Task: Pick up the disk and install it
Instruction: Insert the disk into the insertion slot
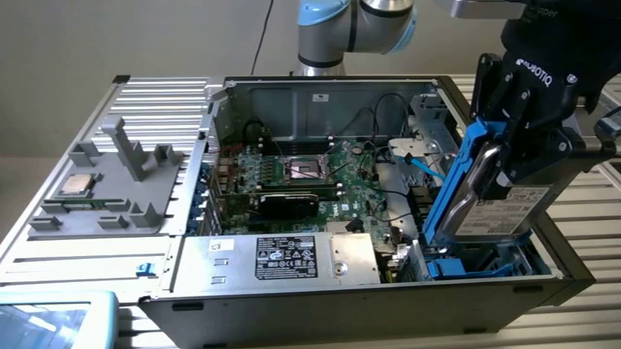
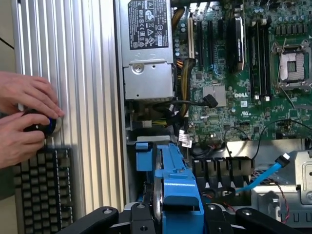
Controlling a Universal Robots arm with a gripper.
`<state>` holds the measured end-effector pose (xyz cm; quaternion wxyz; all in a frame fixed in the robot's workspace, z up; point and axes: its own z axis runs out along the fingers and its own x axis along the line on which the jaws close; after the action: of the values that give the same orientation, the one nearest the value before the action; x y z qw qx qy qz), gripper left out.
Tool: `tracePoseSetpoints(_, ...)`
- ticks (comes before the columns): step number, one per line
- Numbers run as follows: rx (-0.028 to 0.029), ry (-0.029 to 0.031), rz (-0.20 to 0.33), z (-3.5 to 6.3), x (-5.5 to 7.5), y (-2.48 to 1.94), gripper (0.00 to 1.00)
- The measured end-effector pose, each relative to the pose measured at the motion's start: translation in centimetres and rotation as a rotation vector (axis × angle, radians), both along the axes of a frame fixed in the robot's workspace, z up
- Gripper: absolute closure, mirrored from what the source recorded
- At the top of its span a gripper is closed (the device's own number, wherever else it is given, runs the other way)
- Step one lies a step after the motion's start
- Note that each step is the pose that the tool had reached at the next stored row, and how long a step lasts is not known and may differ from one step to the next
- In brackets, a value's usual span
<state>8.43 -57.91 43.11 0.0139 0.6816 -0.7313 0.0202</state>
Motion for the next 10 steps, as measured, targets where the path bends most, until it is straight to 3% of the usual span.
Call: tracePoseSetpoints(10,-0.0002,0.0,0.004,-1.02,0.0,-0.2,0.63)
